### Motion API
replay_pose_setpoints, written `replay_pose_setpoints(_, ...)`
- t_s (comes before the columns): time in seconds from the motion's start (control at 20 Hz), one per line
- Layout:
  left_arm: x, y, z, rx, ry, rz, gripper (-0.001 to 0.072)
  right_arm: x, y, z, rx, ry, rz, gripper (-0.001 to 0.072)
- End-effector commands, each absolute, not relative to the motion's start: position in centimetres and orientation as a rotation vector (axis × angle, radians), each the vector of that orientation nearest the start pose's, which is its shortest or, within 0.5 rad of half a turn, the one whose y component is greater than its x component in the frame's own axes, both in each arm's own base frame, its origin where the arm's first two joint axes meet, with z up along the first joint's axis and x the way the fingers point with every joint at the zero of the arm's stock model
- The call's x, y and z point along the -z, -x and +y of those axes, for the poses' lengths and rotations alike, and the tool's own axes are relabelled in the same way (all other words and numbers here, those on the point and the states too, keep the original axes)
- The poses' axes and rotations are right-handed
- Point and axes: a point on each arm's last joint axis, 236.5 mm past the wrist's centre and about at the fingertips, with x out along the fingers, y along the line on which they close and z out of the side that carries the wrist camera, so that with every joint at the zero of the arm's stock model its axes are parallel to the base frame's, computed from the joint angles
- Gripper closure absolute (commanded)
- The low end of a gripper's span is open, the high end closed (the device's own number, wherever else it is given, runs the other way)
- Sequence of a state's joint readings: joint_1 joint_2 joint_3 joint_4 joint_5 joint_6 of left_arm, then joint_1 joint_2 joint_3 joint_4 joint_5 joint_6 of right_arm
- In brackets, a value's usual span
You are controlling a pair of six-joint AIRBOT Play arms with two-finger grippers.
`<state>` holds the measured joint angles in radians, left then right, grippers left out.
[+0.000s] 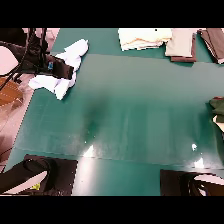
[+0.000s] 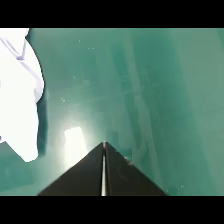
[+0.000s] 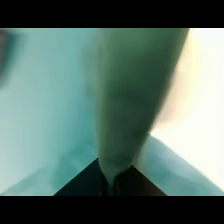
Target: Fold the shirts.
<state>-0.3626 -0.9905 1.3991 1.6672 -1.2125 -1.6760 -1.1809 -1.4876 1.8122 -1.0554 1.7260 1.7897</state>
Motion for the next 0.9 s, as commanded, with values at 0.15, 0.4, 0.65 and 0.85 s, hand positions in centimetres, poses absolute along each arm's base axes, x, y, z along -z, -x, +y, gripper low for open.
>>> replay_pose_setpoints(0.15, -23.3, -35.9, -11.3, 0.231, -0.103, 0.76, 0.0676, -6.8, -17.2, -32.4, 0.773, -1.18, 1.29, 0.0581)
replay_pose_setpoints(0.4, -27.6, -36.3, -11.5, 0.24, -0.077, 0.649, 0.0676, -6.5, -15.8, -33.5, 0.8, -1.176, 1.296, 0.0201)
replay_pose_setpoints(0.65, -27.3, -35.5, -12.6, 0.282, -0.045, 0.68, 0.0676, -16.9, -15.7, -39.5, 0.955, -0.964, 0.961, 0.0202)
replay_pose_setpoints(0.85, -26.7, -34.6, -13.4, 0.318, -0.023, 0.724, 0.0676, -28.0, -31.1, -33.7, 0.375, -0.948, 0.475, 0.0208)
